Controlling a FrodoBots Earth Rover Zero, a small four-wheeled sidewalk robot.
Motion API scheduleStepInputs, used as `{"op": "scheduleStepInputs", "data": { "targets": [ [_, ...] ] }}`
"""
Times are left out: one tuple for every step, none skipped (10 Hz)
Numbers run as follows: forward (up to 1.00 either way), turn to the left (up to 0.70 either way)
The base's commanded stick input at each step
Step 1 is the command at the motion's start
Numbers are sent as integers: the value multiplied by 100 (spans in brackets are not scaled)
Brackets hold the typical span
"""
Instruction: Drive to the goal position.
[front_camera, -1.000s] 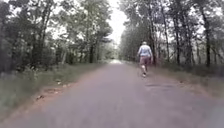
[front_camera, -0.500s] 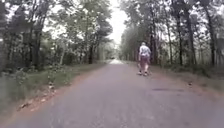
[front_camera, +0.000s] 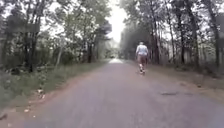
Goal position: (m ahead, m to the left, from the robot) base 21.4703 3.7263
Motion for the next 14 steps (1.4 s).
{"op": "scheduleStepInputs", "data": {
  "targets": [
    [70,0],
    [70,0],
    [70,0],
    [70,0],
    [70,0],
    [70,0],
    [70,0],
    [70,0],
    [70,-4],
    [70,-11],
    [70,-14],
    [70,-11],
    [70,-3],
    [70,0]
  ]
}}
